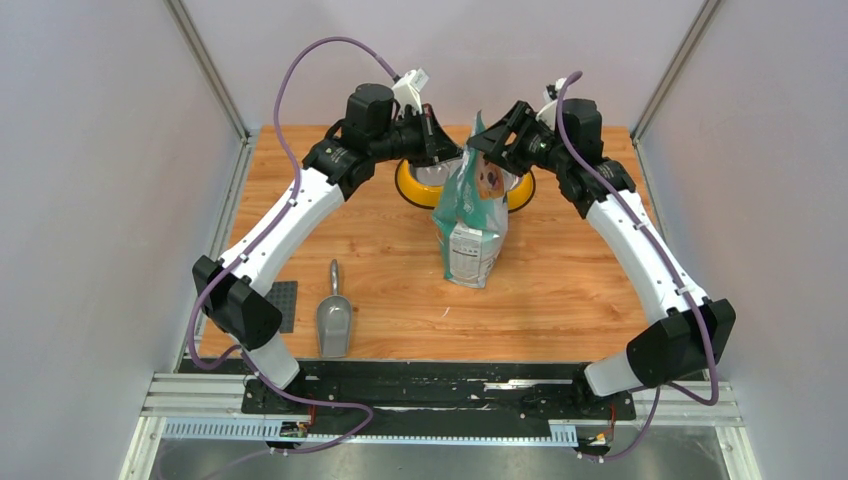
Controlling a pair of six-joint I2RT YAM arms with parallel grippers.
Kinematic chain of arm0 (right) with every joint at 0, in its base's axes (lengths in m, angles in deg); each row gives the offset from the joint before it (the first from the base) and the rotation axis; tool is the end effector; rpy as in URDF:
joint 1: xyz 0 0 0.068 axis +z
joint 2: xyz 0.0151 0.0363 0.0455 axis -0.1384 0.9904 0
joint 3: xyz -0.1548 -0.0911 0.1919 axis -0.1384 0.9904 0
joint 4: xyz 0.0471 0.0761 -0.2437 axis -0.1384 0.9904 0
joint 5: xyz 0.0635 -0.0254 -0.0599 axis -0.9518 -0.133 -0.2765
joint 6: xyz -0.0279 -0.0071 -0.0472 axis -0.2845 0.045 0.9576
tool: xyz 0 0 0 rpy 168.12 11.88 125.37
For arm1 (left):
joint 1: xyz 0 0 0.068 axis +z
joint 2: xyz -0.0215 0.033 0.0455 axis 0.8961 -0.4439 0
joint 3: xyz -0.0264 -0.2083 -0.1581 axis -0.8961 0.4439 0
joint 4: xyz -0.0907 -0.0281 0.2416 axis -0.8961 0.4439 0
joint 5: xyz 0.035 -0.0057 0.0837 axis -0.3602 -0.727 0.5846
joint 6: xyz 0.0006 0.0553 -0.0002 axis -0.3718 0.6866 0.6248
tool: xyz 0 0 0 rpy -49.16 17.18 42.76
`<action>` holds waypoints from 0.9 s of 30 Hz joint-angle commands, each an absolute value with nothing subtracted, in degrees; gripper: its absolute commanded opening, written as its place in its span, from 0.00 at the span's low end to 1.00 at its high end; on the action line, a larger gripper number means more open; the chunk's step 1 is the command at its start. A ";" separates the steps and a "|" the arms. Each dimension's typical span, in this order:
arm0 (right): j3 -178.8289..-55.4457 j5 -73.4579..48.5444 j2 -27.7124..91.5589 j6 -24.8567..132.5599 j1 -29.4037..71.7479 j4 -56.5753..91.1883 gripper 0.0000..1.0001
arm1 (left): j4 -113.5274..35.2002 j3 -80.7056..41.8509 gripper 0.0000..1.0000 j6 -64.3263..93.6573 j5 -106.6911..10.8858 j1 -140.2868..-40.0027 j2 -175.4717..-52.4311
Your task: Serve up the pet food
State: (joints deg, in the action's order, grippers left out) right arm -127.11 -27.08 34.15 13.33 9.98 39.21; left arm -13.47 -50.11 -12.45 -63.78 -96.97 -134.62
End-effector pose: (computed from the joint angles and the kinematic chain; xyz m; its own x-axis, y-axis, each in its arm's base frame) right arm 0.3123 0.1160 0.3975 -0.6809 0.4949 -0.5399 -0.1808 0.6007 0.7787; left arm 0.3131 -0.2242 0.4226 -0.7066 -0.2183 -0.6731 0.4954 0.5266 -0.6909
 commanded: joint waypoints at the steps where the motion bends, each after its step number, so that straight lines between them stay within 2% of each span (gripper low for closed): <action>1: -130.95 -26.00 33.99 12.09 10.16 38.40 0.58 | -13.91 -50.35 0.00 -12.02 -64.99 -96.75 -133.20; 7: -129.76 -25.41 32.32 11.99 10.15 38.51 0.35 | -13.16 -51.58 0.00 -12.03 -63.28 -96.65 -132.88; 9: -129.26 -25.25 31.76 11.93 10.16 38.48 0.29 | -13.08 -51.93 0.08 -12.06 -62.50 -96.64 -132.46; 12: -128.99 -25.20 31.26 12.07 10.15 38.46 0.27 | -13.66 -51.82 0.30 -12.23 -62.01 -96.66 -131.84; 14: -128.84 -25.40 31.03 12.14 10.15 38.37 0.27 | -14.56 -50.98 0.41 -12.67 -62.36 -96.61 -131.28; 18: -128.40 -26.31 30.83 12.42 10.17 37.44 0.27 | -17.60 -48.93 0.56 -14.43 -63.96 -96.57 -130.37; 22: -127.77 -27.14 30.76 12.40 10.16 36.56 0.21 | -18.76 -48.74 0.59 -15.74 -66.03 -96.59 -130.94; 27: -127.36 -27.40 30.47 12.50 10.19 36.05 0.12 | -19.47 -48.81 0.56 -16.67 -67.53 -96.59 -132.03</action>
State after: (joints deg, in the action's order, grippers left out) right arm -127.61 -26.71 32.45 12.13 10.00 38.56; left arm -16.46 -48.84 -15.23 -65.42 -96.86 -133.13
